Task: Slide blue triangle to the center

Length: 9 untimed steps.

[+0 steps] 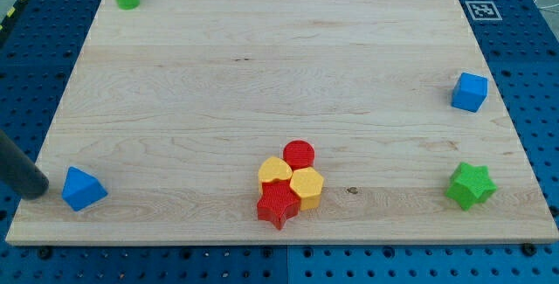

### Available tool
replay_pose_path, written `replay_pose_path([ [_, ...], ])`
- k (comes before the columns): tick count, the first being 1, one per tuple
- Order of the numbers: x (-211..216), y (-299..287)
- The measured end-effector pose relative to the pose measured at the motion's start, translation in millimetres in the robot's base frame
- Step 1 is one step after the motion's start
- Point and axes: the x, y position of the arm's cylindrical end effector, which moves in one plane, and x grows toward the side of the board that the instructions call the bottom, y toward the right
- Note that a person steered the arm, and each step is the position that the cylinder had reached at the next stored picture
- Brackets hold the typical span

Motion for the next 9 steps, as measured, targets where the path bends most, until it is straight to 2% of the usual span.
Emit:
replay_pose_path([
  [2, 7, 97],
  [3, -3, 107],
  [5, -63, 96],
  [6, -79, 94],
  [7, -66, 96],
  [9, -62, 38],
])
